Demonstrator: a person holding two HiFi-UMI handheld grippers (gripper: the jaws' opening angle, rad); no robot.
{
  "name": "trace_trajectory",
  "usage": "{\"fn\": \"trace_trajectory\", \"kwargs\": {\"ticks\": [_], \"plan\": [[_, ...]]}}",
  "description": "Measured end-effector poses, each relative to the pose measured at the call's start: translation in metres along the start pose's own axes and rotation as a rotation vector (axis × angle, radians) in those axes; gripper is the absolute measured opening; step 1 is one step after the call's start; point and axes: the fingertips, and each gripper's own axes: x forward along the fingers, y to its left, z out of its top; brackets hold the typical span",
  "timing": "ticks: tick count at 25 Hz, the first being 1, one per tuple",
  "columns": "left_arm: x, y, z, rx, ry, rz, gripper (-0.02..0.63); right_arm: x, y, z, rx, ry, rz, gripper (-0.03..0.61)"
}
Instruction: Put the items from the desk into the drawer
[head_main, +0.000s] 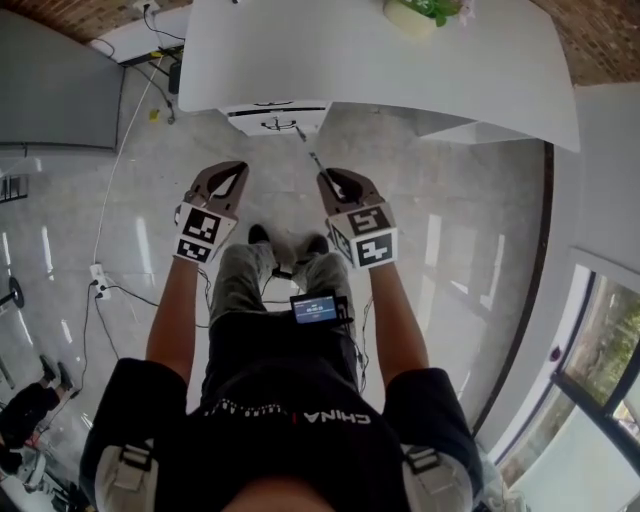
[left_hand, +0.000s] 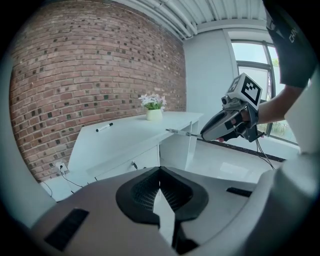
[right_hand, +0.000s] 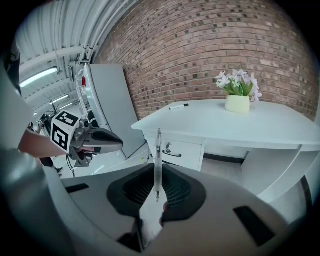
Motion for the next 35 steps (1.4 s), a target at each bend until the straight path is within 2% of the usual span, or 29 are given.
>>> {"fn": "trace_trajectory", "kwargs": {"ticks": [10, 17, 25, 30, 35], "plan": [[0.097, 0.029, -0.076, 0.035, -0.035, -0.005, 0.012, 0.104, -0.037, -0.054, -0.051, -0.043, 0.026, 0.054], [0.160, 0.051, -0.133, 0.052, -0.079, 0.000, 0.012, 0.168, -0.056, -0.086, -0.135, -0.051, 0.046, 0.054], [0.223, 0.070, -0.184, 0.130, -0.139, 0.050, 0.012, 0.240, -0.082, -0.119, -0.187, -0.120, 0.093, 0.055], [0.244, 0.072, -0.221, 0.172, -0.185, 0.094, 0.012, 0.277, -0.086, -0.154, -0.231, -0.162, 0.091, 0.054], [0.248, 0.057, -0.243, 0.206, -0.224, 0.131, 0.012, 0.283, -0.083, -0.182, -0.276, -0.195, 0.095, 0.054]]}}
